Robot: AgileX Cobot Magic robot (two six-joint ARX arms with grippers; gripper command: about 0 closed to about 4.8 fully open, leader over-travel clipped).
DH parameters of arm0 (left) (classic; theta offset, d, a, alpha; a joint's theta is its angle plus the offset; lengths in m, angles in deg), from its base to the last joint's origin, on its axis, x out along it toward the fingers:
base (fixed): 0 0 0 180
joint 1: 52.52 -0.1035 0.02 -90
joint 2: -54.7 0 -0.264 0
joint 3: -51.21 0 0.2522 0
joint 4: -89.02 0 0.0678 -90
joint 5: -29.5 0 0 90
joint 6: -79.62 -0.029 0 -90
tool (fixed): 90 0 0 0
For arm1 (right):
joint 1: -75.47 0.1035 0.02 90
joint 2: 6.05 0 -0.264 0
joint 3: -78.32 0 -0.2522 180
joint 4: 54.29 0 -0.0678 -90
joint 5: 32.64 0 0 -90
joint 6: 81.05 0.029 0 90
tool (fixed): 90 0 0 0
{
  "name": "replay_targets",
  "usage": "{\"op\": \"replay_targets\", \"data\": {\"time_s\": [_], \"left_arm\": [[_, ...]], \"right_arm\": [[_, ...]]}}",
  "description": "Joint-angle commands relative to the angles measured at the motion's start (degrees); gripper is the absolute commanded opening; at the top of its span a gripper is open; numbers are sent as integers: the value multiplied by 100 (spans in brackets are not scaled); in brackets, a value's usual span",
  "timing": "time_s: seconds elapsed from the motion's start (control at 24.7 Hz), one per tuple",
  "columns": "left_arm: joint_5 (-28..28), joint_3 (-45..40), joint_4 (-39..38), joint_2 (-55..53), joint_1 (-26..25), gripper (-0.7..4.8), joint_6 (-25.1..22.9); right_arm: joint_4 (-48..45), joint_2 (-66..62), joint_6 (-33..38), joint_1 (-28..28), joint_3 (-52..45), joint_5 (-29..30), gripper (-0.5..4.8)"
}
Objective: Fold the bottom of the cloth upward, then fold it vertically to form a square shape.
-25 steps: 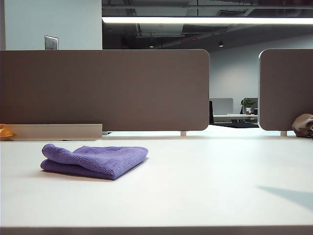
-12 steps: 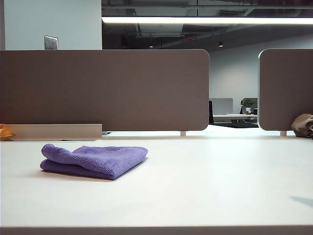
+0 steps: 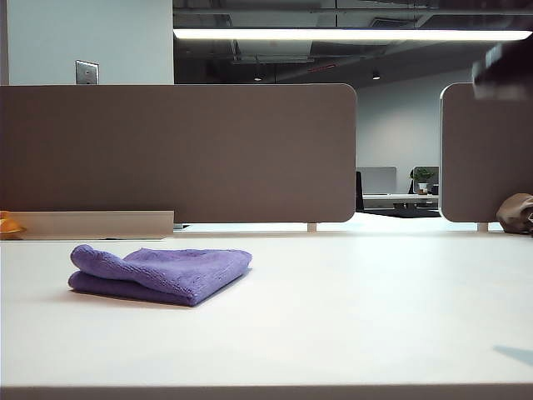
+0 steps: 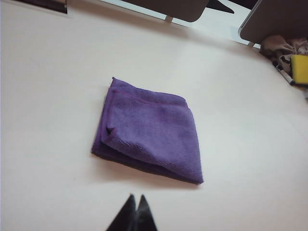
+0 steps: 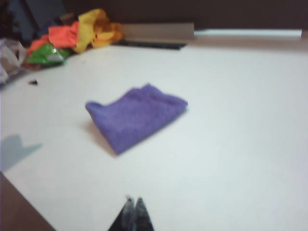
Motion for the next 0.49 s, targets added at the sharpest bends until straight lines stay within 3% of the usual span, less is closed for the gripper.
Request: {"op": "replay_targets", "data": {"time_s": [0.04, 0.24, 0.49], "left_arm": [[151, -282, 247, -2, -7, -6, -219], [713, -649, 249, 0, -7, -5, -254], [1158, -758, 291, -2, -7, -5, -614]], "right_arm": [[-302, 184, 24, -4, -372, 15, -5], [-308, 225, 0, -13, -726, -28, -5], [-205, 225, -4, -15, -1029, -155, -5]]}}
